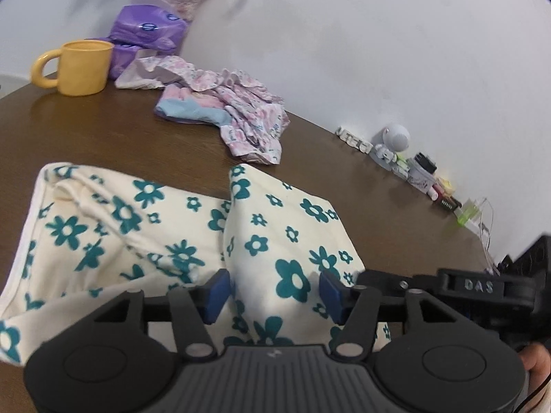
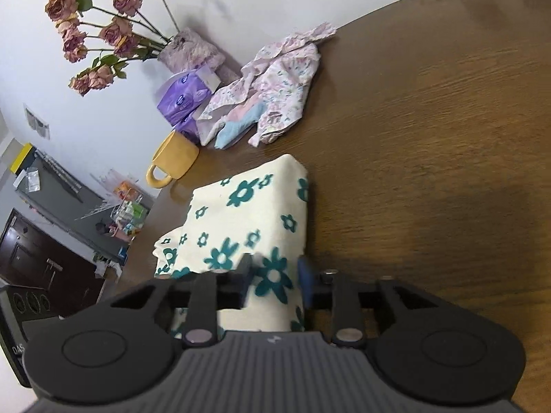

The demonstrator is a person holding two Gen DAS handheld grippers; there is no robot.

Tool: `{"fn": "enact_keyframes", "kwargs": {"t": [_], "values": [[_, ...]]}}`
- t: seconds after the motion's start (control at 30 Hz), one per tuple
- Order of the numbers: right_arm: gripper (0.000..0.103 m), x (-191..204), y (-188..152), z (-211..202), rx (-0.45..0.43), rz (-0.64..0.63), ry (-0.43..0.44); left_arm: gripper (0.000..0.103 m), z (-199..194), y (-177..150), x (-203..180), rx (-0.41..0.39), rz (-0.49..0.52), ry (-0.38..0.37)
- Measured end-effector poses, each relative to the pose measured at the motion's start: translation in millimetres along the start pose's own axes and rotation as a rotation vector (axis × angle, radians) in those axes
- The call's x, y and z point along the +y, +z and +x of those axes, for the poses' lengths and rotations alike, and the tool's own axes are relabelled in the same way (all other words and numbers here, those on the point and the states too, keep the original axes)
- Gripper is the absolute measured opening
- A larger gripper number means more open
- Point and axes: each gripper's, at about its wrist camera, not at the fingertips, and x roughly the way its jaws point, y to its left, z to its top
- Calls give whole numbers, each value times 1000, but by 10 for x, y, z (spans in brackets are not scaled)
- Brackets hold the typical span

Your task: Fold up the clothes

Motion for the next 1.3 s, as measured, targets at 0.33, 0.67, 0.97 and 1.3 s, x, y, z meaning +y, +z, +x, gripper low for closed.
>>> {"fn": "enact_keyframes", "kwargs": {"t": [0.33,0.67,0.97,1.3], "values": [[48,-24,-167,-67,-18,35,23,62,-38,-76,11,9,-19,-15],[39,-68,-285,-79,-30,92,29,59,-109,-171,-6,1,18,-27],[48,-47,-303,-119,-60,85,26,62,-87,-194,-8,10,40,-60],[54,-64,-190,-74,-104,88,-32,68,-67,21,1,-40,45,-49]]}}
